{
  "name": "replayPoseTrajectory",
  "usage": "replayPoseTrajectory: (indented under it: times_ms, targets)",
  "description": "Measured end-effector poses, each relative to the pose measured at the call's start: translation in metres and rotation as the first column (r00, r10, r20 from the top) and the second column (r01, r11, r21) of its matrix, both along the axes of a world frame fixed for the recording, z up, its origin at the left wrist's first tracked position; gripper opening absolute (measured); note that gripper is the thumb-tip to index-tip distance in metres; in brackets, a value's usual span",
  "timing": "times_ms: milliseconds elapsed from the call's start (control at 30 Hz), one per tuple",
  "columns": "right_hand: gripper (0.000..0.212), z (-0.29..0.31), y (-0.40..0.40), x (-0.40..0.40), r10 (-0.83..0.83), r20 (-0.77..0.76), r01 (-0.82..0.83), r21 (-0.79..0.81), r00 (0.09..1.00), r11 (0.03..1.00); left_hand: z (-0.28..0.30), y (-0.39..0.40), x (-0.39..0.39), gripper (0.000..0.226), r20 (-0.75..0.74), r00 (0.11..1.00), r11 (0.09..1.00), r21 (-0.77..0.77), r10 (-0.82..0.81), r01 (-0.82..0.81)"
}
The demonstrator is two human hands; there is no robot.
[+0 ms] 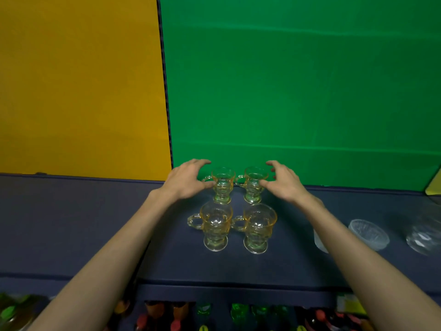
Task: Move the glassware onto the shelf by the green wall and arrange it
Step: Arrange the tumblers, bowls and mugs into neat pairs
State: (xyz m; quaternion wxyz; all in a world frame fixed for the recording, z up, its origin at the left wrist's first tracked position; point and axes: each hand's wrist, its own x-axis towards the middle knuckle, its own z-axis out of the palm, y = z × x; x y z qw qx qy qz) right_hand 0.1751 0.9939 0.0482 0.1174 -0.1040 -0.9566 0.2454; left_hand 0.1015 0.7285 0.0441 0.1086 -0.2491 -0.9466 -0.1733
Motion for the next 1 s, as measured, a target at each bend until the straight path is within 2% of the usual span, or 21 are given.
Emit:
replayPoseTrajectory:
  times_ms: [167,300,467,633,1000]
  targets:
    - [0.083,0.001,-0.003,-0.016,0.037,0.043,-0.036,-0.025,0.998,0.999,-0.002,0.020,-0.010,0.087,0.073,0.997,0.998,-0.055,-0.026,0.031]
    - [0.083,0.000,-0.005,-0.023,0.031,0.035,-0.028,-0.073,0.999,0.997,-0.005,0.026,-0.016,0.090,0.272,0.959,0.988,0.151,-0.084,0.043]
    - [0.080,-0.002,-0.007,-0.024,0.032,0.016,-0.030,-0.075,0.999,0.997,-0.009,0.030,-0.017,0.086,0.382,0.912,0.943,0.334,-0.148,0.013]
    - [0.077,-0.003,-0.009,-0.021,0.057,0.008,-0.057,-0.069,0.998,0.996,-0.012,0.030,-0.017,0.082,0.402,0.900,0.910,0.414,-0.169,-0.014]
    - [0.076,0.001,-0.017,-0.003,0.103,0.052,-0.103,-0.018,0.993,0.995,-0.019,0.014,-0.001,0.080,0.405,0.897,0.893,0.449,-0.177,-0.026]
